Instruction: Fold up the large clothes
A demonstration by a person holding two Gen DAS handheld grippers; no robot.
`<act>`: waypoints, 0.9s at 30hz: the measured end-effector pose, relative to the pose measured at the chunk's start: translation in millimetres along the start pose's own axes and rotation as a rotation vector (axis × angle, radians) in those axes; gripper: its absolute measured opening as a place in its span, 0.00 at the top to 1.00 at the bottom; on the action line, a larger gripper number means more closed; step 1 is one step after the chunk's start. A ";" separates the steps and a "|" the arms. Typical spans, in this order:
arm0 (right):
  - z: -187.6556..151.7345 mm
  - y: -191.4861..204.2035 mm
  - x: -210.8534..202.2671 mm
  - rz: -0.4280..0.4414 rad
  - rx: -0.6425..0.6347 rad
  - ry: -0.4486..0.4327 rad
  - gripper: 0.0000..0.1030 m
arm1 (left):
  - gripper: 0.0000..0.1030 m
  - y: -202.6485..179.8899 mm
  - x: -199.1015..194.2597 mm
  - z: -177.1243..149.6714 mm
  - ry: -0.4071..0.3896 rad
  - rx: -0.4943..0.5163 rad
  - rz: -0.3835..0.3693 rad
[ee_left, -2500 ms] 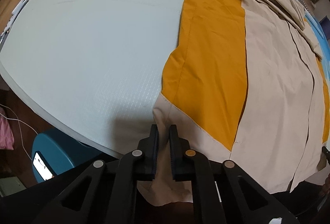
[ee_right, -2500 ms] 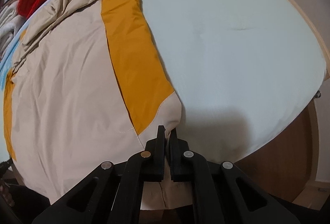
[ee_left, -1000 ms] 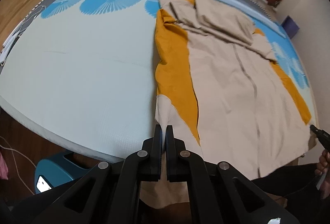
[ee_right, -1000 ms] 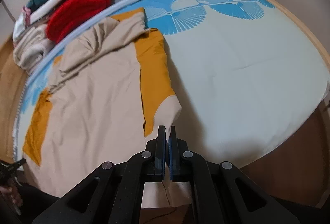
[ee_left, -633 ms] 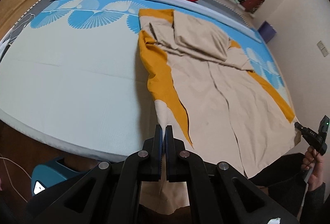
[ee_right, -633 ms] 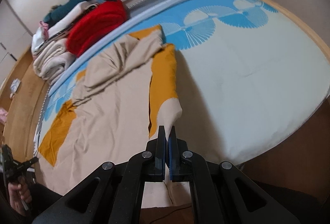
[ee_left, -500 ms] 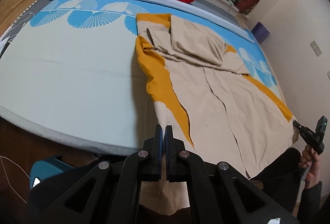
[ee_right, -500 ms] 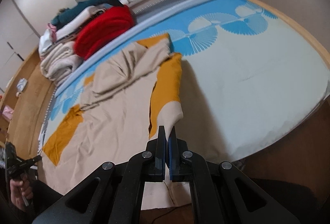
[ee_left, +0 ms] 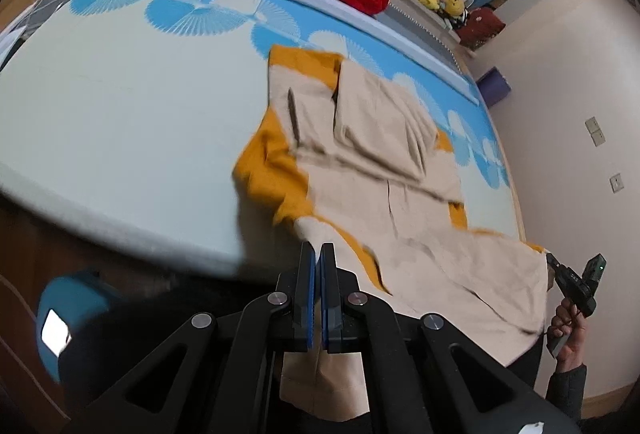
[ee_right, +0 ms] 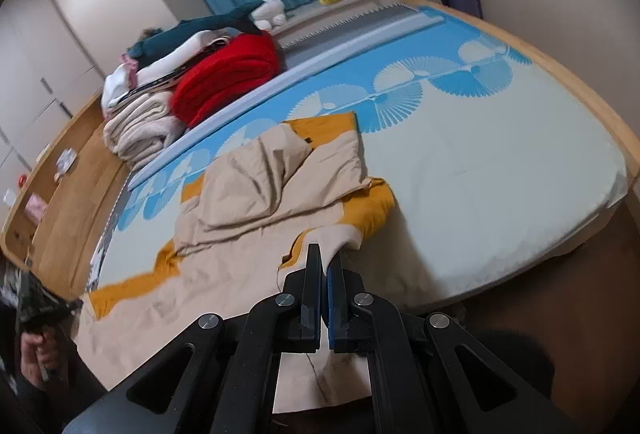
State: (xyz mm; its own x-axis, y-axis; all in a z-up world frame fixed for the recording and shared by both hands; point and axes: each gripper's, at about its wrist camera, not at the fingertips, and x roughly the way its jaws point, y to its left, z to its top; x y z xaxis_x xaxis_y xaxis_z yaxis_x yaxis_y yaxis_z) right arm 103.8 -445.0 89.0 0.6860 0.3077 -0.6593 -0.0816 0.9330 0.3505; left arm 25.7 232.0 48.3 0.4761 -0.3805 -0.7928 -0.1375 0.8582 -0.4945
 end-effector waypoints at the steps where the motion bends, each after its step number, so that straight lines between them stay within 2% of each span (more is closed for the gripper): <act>1: 12.1 -1.4 13.0 -0.002 -0.002 0.006 0.98 | 1.00 2.8 9.9 12.6 0.001 -0.017 -0.007; 3: 45.6 -1.1 53.4 -0.047 0.004 0.048 0.98 | 1.00 9.5 41.5 49.8 0.000 -0.044 0.001; 6: 93.1 2.2 114.8 -0.065 -0.001 0.081 0.98 | 1.00 21.9 95.6 104.7 -0.001 -0.087 0.002; 8: 123.7 4.2 164.0 -0.096 -0.027 0.102 0.97 | 0.96 34.4 127.6 133.5 -0.008 -0.124 0.005; 10: 144.6 -1.9 206.3 -0.125 -0.016 0.114 0.97 | 0.90 54.6 154.3 151.5 -0.022 -0.219 0.000; 11: 151.2 -8.9 223.1 -0.123 0.022 0.111 0.90 | 0.89 64.3 162.4 155.1 -0.026 -0.269 -0.014; 13: 153.6 -22.7 242.3 -0.125 0.060 0.095 0.87 | 0.85 77.6 170.3 159.6 -0.019 -0.360 0.023; 15: 153.2 -30.1 252.5 -0.199 0.061 0.123 0.87 | 0.76 86.1 169.9 161.6 -0.048 -0.419 0.027; 16: 154.1 -31.1 252.6 -0.185 0.053 0.112 0.87 | 0.74 88.6 171.0 163.0 -0.053 -0.433 0.028; 18: 154.1 -30.9 255.5 -0.169 0.032 0.116 0.81 | 0.69 87.7 175.5 163.5 -0.047 -0.414 0.038; 19: 151.1 -31.9 258.8 -0.164 0.025 0.128 0.73 | 0.61 86.1 179.0 161.9 -0.038 -0.394 0.048; 20: 145.6 -34.0 265.1 -0.164 0.022 0.152 0.63 | 0.57 84.4 184.1 159.3 -0.020 -0.368 0.066; 22: 129.4 -40.5 282.7 -0.160 0.026 0.230 0.54 | 0.55 82.9 200.1 149.5 0.049 -0.334 0.111; 24: 115.0 -44.8 296.8 -0.166 0.028 0.294 0.54 | 0.55 80.2 211.1 140.7 0.117 -0.313 0.140; 27: 95.2 -54.2 314.3 -0.196 0.018 0.382 0.54 | 0.55 74.0 216.1 134.8 0.136 -0.271 0.167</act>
State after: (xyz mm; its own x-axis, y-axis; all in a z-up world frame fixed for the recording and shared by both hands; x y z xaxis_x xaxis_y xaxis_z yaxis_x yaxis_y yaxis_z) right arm 392.7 -416.6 -73.9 0.3700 0.1752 -0.9123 0.0386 0.9783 0.2036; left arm 235.5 259.7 -111.6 0.3096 -0.3003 -0.9022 -0.4383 0.7969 -0.4157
